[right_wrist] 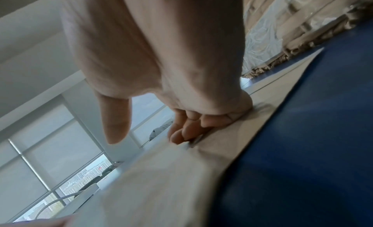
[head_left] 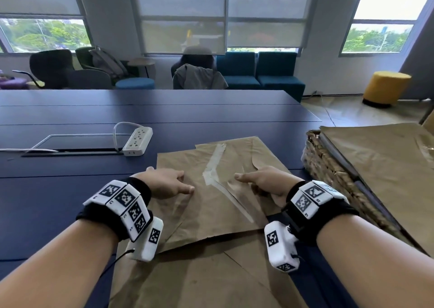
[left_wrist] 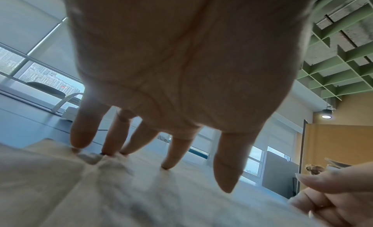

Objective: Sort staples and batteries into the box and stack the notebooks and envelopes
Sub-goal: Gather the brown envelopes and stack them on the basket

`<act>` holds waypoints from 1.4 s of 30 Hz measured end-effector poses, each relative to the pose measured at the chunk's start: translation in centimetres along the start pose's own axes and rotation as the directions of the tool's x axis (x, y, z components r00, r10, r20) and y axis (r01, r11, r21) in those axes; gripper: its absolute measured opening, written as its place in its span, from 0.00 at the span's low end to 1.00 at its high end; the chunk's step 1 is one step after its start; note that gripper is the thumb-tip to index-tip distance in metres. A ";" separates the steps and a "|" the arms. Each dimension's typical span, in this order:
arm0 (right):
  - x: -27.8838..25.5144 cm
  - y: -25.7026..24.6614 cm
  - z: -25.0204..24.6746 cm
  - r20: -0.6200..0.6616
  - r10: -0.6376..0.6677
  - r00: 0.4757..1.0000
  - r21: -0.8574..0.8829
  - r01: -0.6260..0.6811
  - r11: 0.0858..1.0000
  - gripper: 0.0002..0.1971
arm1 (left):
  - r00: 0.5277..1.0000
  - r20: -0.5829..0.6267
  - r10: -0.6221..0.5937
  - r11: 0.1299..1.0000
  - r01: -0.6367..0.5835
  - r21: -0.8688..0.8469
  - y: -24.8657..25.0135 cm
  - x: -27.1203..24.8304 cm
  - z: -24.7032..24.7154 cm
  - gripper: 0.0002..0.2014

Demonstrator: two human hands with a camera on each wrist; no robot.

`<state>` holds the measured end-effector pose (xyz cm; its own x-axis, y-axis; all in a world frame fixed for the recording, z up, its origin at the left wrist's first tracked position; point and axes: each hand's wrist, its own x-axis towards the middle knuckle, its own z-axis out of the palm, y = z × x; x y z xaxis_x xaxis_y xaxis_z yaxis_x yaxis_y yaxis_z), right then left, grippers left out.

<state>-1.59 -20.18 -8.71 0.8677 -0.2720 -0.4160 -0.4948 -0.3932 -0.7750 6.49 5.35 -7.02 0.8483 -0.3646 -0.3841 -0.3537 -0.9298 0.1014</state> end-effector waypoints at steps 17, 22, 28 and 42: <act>-0.7 -0.1 0.2 -0.122 -0.185 0.975 0.006 0.187 0.982 0.08 | 0.998 0.048 0.036 0.958 -0.021 -0.288 -0.1 -0.4 -0.4 0.37; -3.8 -2.7 -1.8 -0.285 -0.399 0.872 -0.013 0.413 0.911 0.05 | 0.996 -0.039 0.074 0.794 -0.083 -0.602 0.4 -0.7 -1.4 0.48; -9.4 -5.6 -7.3 -0.433 -0.532 0.727 -0.016 0.584 0.811 0.02 | 0.985 -0.163 0.052 0.467 -0.168 -0.868 3.7 -2.0 -3.3 0.43; -20.1 1.2 -22.6 -0.764 -0.436 0.476 -0.084 0.596 0.798 0.05 | 0.708 -0.669 0.227 0.058 -0.696 -0.716 20.3 -8.0 -8.6 0.06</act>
<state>-20.75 -35.06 9.46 0.5923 -0.6291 0.5034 0.1183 -0.5501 -0.8267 -4.05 -11.06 6.02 0.7840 -0.5020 0.3653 -0.3286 0.1636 0.9302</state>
